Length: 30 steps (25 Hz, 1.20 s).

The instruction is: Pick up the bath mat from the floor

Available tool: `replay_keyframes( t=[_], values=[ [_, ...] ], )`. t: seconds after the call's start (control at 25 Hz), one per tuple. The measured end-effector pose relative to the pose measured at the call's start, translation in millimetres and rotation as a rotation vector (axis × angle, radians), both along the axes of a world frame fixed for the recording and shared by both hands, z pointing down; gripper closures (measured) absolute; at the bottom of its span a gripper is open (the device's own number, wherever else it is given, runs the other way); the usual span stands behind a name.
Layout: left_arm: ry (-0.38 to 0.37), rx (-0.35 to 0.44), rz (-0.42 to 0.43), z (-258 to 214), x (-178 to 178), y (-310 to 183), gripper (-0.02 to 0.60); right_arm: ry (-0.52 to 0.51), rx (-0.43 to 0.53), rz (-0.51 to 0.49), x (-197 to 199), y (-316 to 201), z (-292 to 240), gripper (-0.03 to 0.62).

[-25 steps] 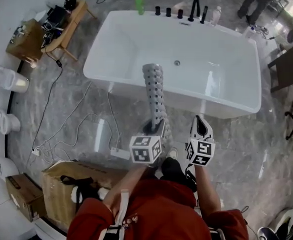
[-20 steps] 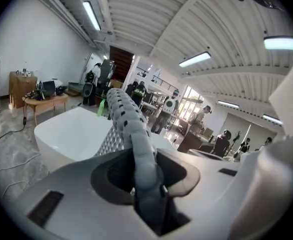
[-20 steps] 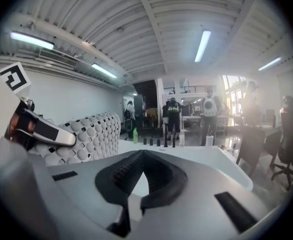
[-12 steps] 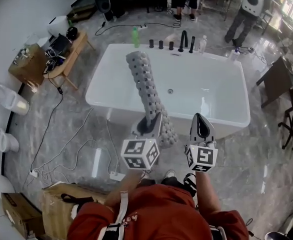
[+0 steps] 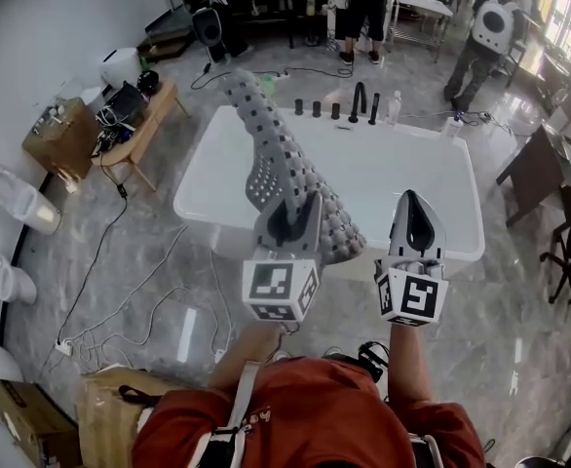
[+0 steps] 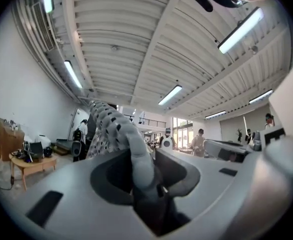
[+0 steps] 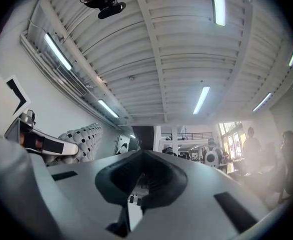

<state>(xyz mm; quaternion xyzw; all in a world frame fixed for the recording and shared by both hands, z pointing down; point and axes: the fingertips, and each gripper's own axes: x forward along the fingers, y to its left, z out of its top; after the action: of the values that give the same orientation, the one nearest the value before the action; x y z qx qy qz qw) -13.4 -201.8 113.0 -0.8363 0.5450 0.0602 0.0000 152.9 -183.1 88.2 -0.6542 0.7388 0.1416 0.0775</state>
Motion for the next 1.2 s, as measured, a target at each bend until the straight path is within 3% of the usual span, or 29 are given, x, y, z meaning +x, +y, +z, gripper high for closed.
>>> replay_keyframes(
  t=[0.36,0.56,1.2],
  values=[
    [-0.102,0.246,-0.094,-43,-13,12,0.452,0.031,-0.010,-0.052,-11,0,-6,0.582],
    [-0.082,0.281,-0.126,-52,-21,19,0.451,0.048,-0.001,-0.069,-22,1,-7,0.582],
    [-0.142,0.336,-0.163,-64,-41,35,0.451,0.040,-0.012,-0.116,-48,1,0,0.582]
  ],
)
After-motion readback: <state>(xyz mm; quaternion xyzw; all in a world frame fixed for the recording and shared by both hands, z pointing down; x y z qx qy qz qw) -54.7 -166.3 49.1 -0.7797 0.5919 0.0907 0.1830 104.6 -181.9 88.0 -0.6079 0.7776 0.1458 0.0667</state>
